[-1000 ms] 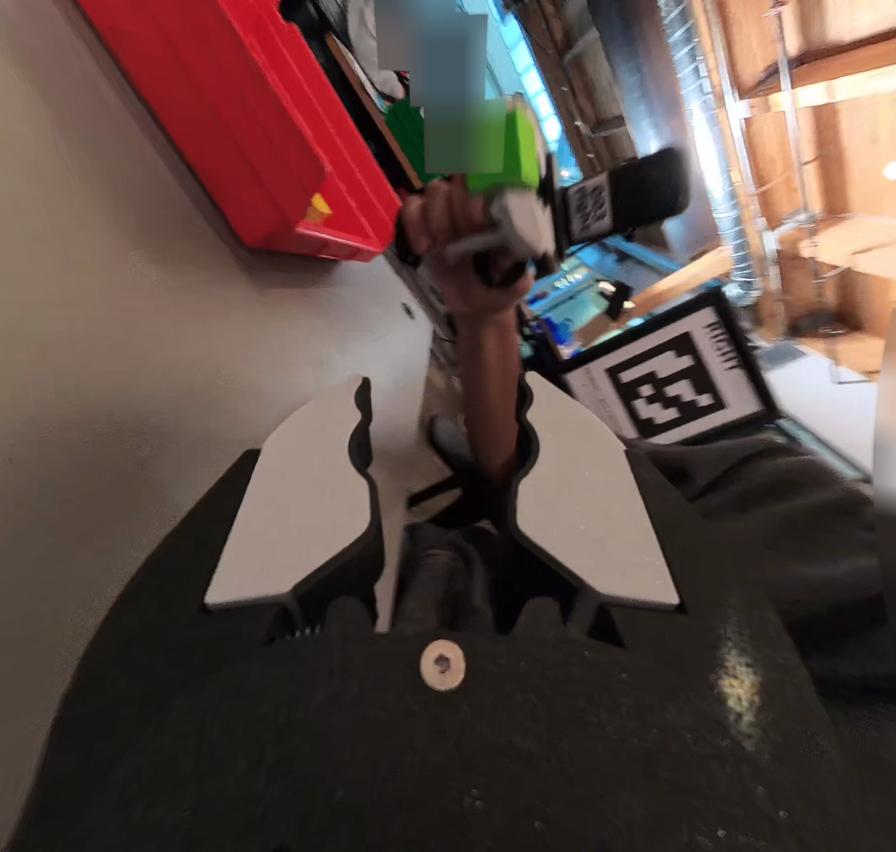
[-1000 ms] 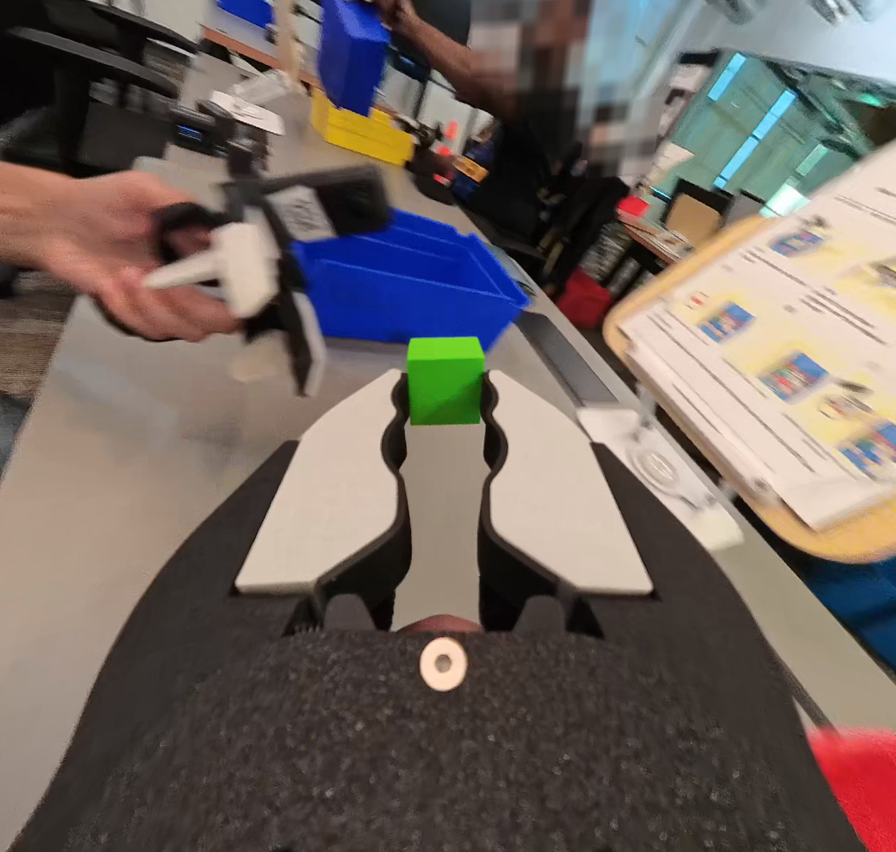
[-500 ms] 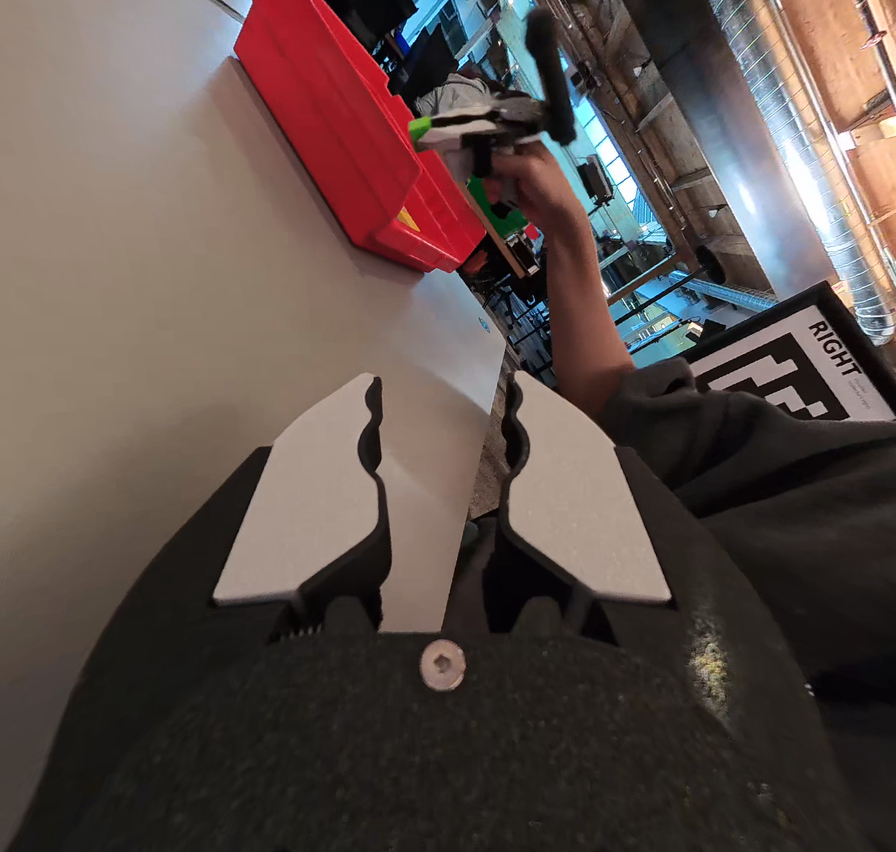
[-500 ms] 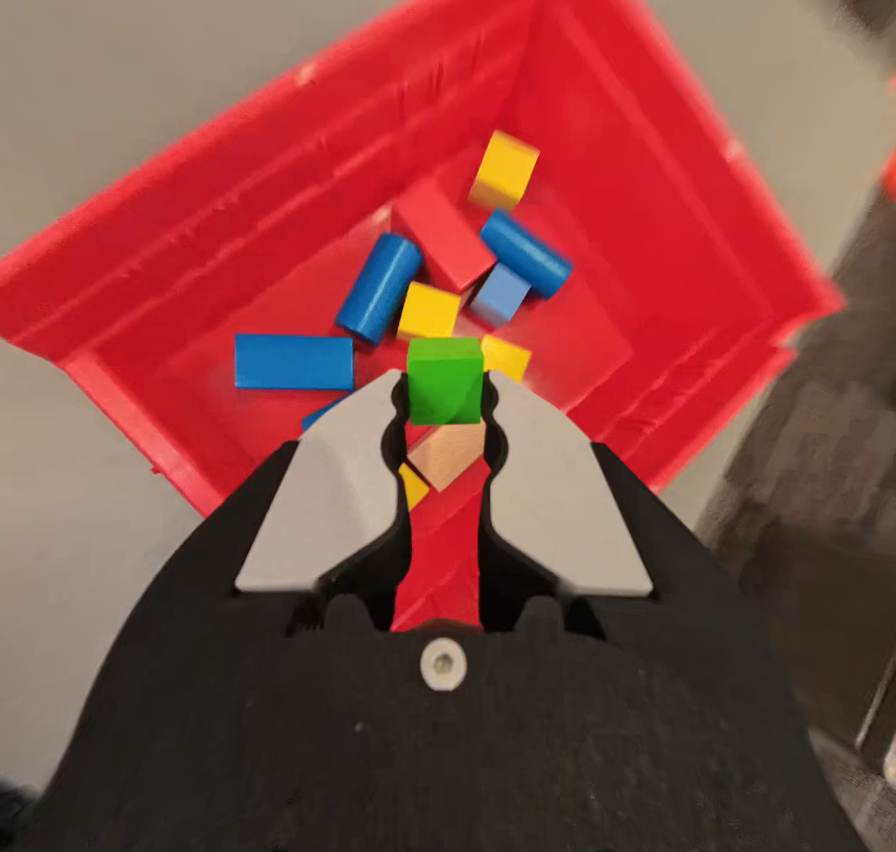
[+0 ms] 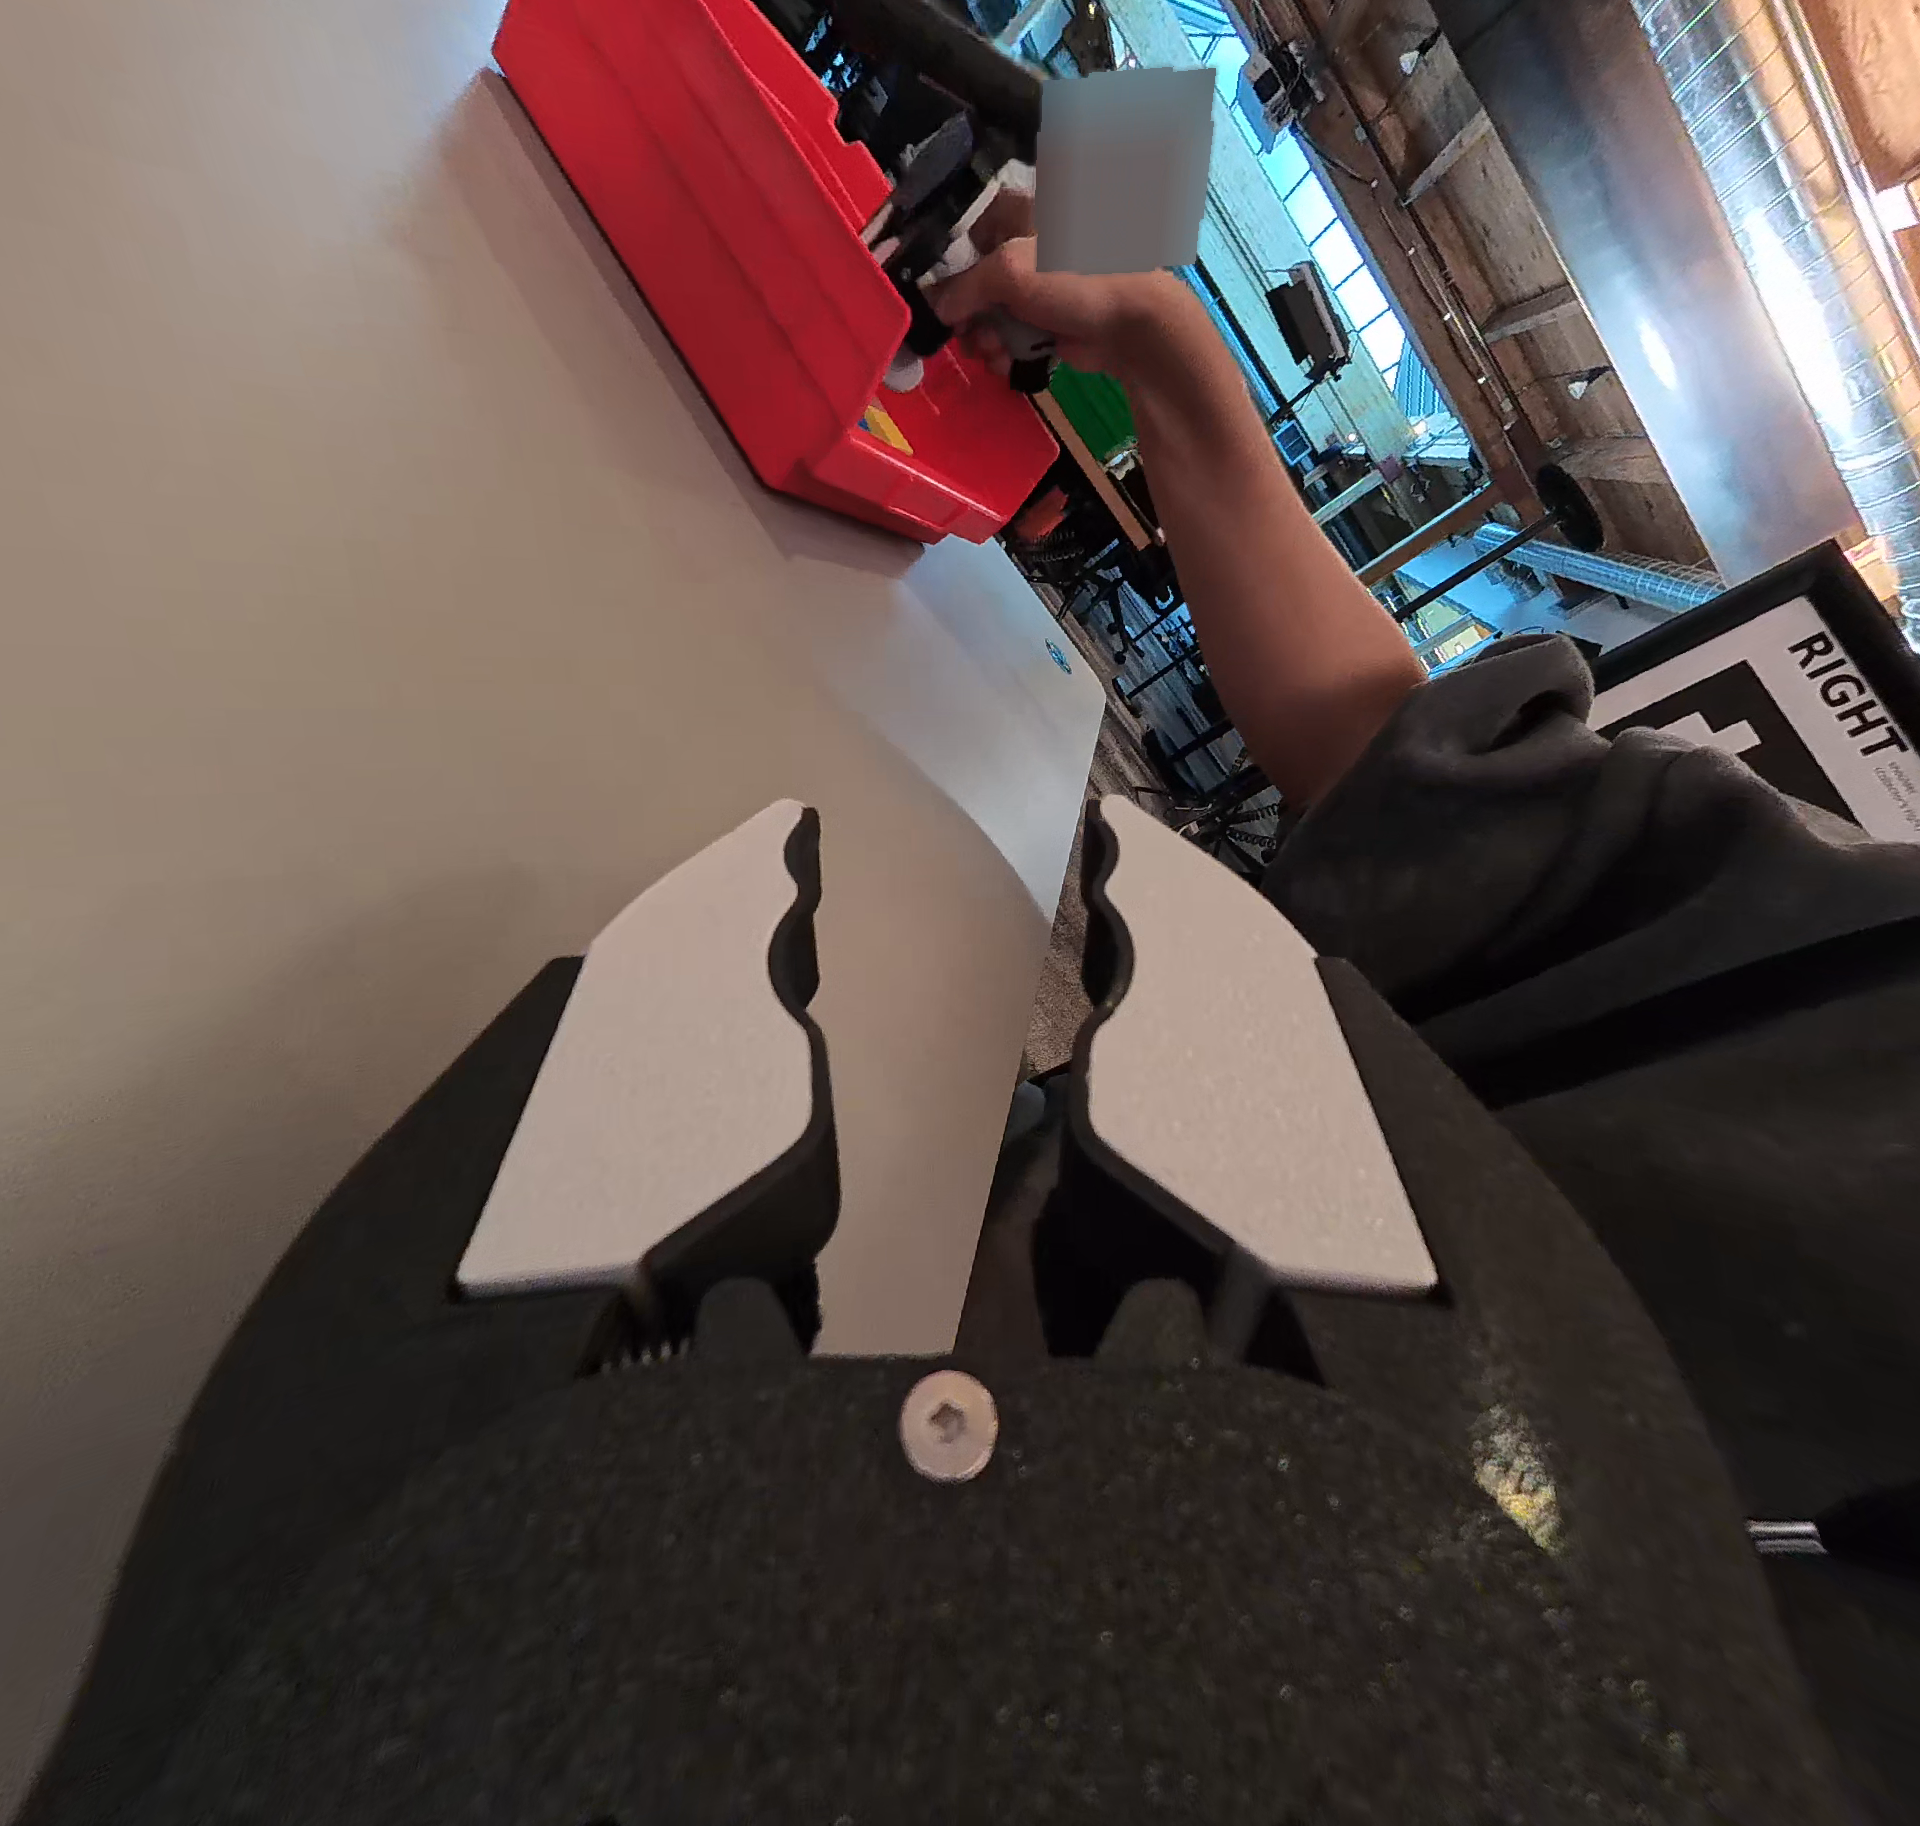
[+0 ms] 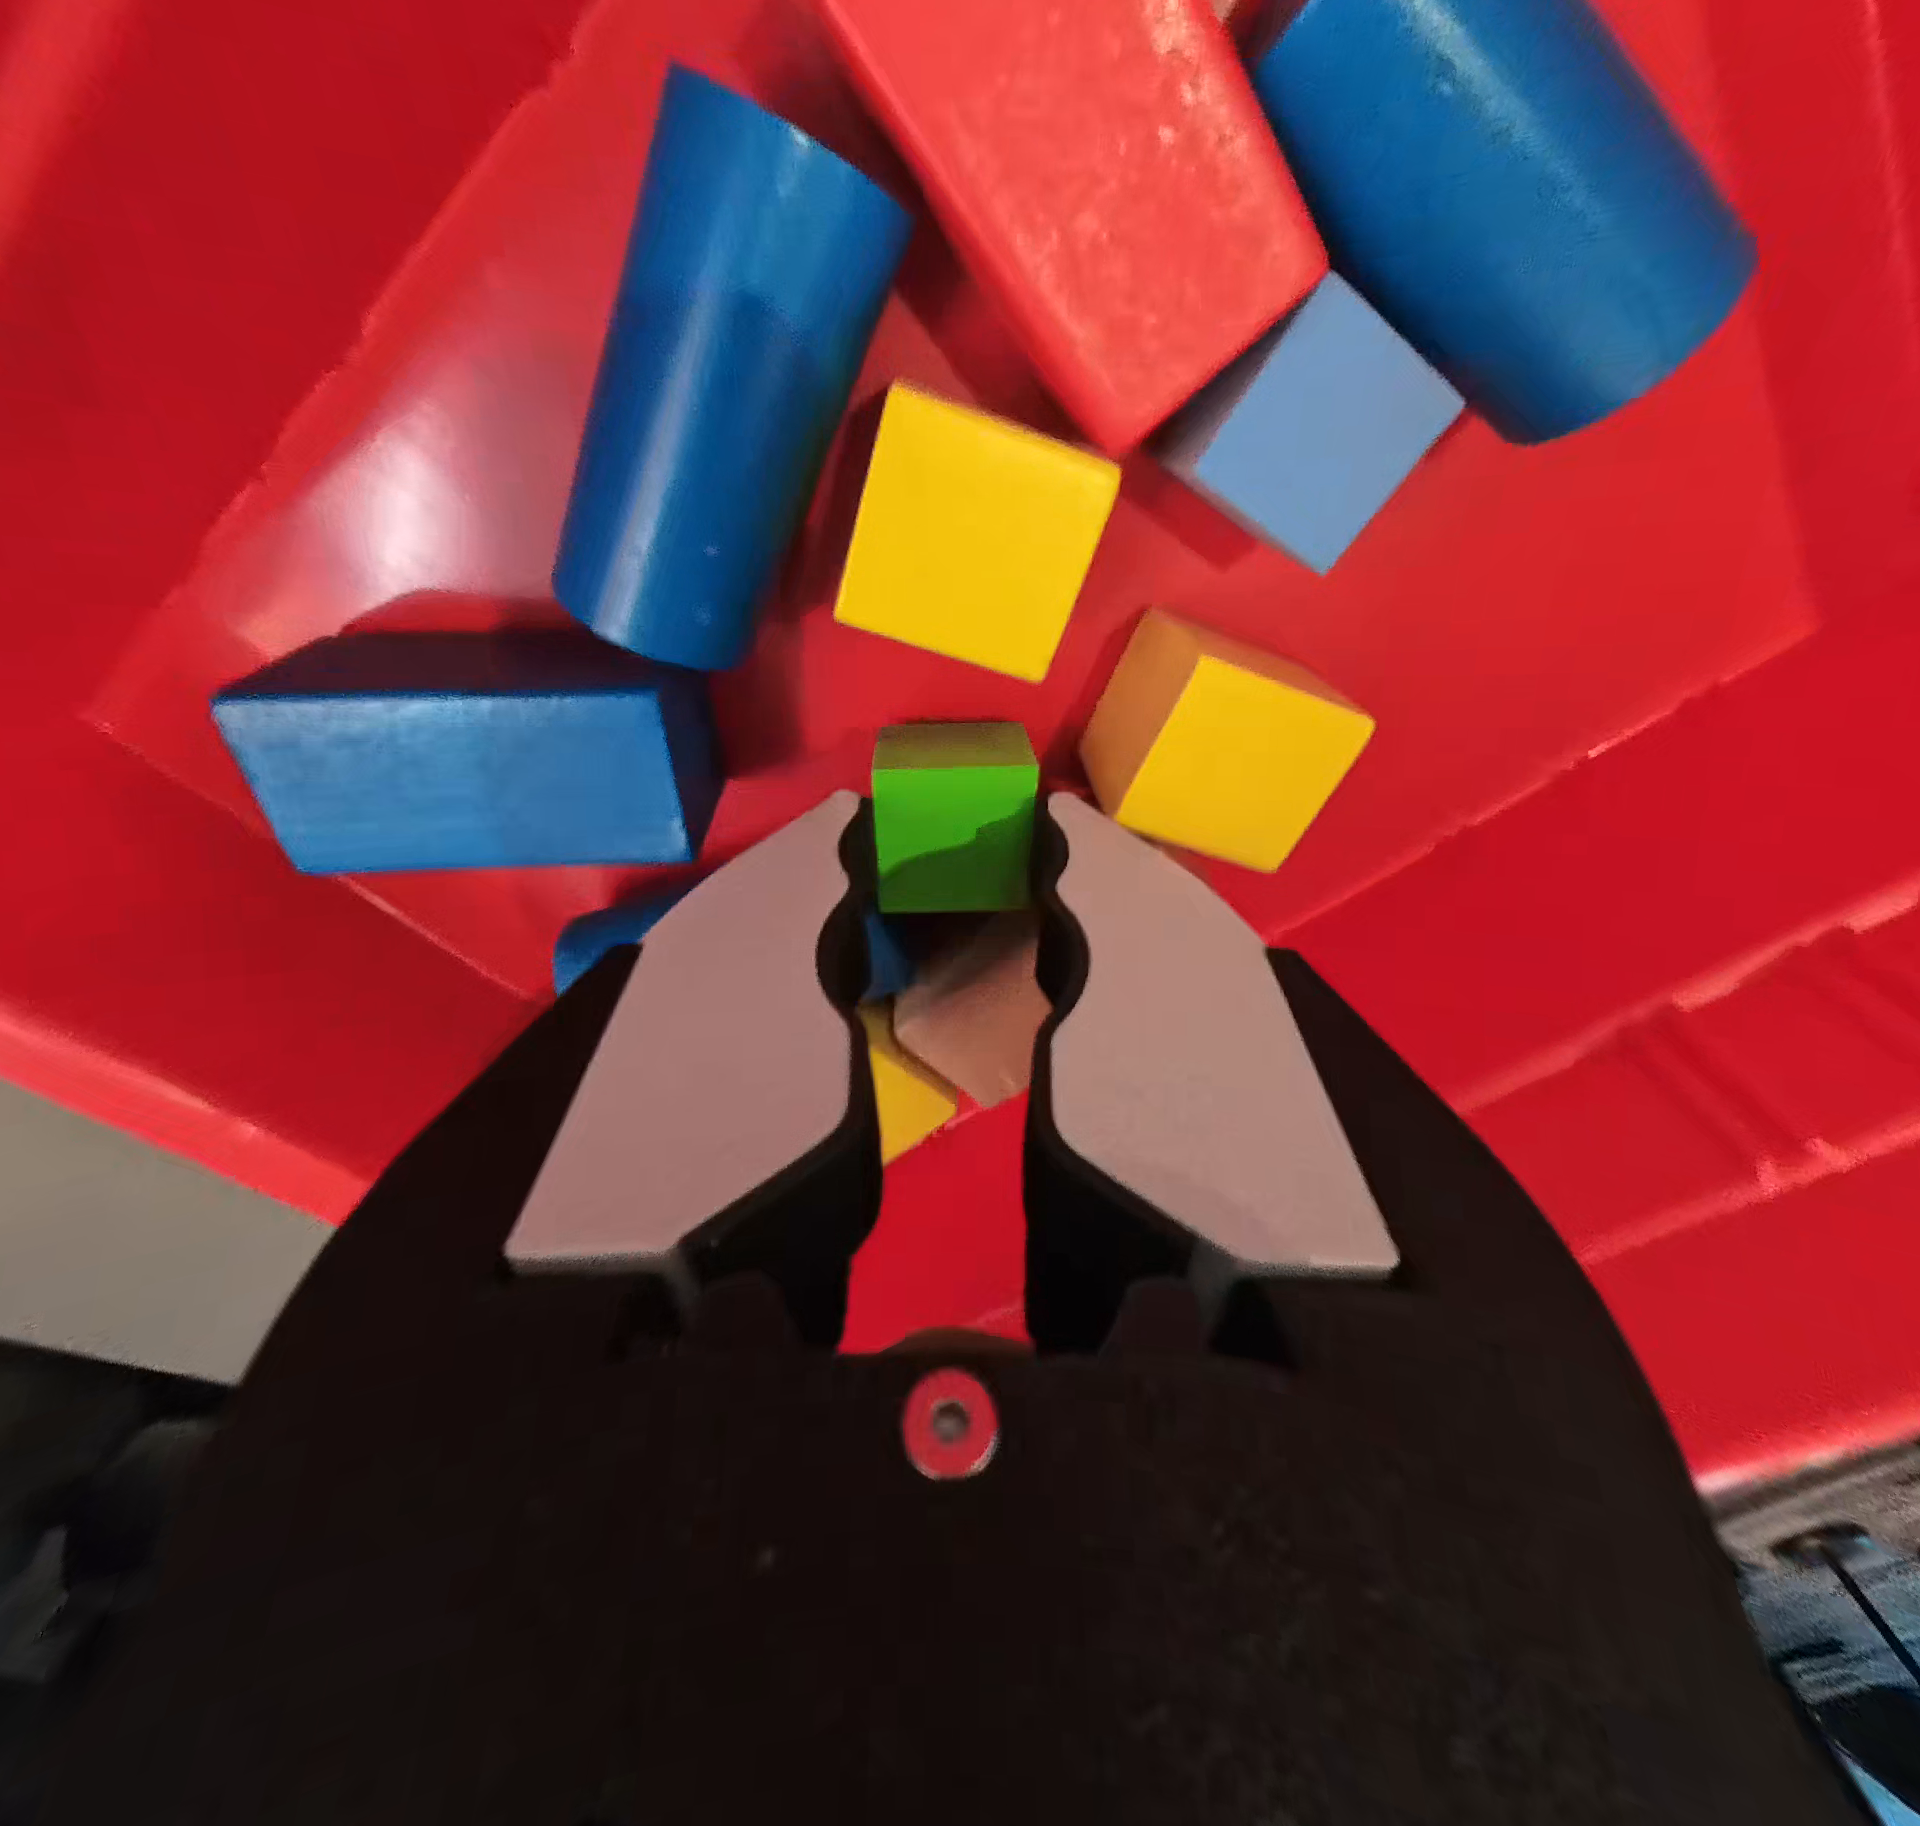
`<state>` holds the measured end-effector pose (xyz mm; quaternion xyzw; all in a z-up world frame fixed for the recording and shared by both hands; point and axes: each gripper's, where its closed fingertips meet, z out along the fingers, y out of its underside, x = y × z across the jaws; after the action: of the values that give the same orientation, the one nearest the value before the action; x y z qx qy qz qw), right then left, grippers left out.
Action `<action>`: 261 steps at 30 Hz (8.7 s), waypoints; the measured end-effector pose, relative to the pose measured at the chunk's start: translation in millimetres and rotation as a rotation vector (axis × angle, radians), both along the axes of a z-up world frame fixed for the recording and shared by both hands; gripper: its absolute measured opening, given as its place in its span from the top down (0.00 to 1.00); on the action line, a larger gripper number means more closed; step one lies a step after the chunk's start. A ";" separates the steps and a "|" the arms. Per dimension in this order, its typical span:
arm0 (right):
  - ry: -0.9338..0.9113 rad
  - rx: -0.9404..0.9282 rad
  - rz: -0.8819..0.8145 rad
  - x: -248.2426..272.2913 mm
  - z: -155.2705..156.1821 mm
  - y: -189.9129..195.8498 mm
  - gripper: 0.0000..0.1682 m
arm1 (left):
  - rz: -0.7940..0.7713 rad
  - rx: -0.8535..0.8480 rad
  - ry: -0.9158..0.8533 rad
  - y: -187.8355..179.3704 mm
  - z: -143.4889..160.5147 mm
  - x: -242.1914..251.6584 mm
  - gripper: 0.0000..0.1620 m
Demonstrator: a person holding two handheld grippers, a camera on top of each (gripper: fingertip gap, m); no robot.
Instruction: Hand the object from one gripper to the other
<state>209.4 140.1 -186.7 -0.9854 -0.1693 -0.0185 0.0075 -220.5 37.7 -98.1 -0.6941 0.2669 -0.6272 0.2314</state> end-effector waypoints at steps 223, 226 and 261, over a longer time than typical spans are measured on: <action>0.254 1.276 -0.103 -153.5 70.6 -123.1 0.64 | -0.517 0.847 1.137 343.1 -73.7 -110.4 0.82; 0.265 1.277 -0.096 -156.0 71.3 -123.3 0.64 | -0.449 0.841 1.102 335.4 -49.3 -119.1 0.82; 0.757 1.225 0.931 -387.9 191.7 -38.7 0.78 | -0.153 -0.526 -0.314 47.4 106.5 63.9 0.83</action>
<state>-178.5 101.4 4.9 -0.5777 -0.5027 0.2283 0.6012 -156.6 85.1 8.5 -0.6029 0.1077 -0.7898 0.0344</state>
